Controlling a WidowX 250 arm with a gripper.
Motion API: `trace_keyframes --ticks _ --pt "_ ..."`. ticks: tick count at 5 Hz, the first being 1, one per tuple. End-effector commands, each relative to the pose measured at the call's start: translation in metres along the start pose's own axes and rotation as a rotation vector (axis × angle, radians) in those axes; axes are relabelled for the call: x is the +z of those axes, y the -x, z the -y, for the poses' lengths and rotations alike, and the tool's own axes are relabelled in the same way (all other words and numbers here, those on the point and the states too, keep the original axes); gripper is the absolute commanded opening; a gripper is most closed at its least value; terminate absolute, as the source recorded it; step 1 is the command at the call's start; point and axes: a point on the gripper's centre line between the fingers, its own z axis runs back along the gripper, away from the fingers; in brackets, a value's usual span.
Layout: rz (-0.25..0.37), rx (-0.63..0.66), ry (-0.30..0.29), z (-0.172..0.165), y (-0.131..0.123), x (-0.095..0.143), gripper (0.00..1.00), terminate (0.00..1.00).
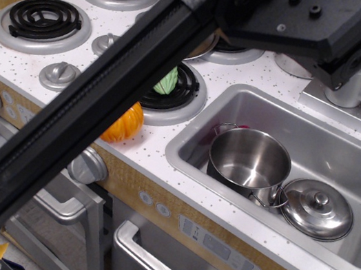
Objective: Turn lever vertical to front
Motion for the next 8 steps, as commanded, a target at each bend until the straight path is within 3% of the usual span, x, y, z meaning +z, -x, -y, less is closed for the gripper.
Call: trace_keyframes --ticks 1,2,4,6,8 --pt "0.060 0.023 0.026 -0.007 -0.013 0.012 0.00 0.00" --pt "0.051 0.032 0.028 -0.006 -0.012 0.013 0.00 0.00" --pt "0.014 0.106 -0.021 0.005 0.017 0.021 0.00 0.00" --pt "-0.077 0.153 0.008 0.016 0.030 0.017 0.00 0.00" --pt "-0.104 0.179 0.031 0.026 0.049 0.008 0.00 0.00"
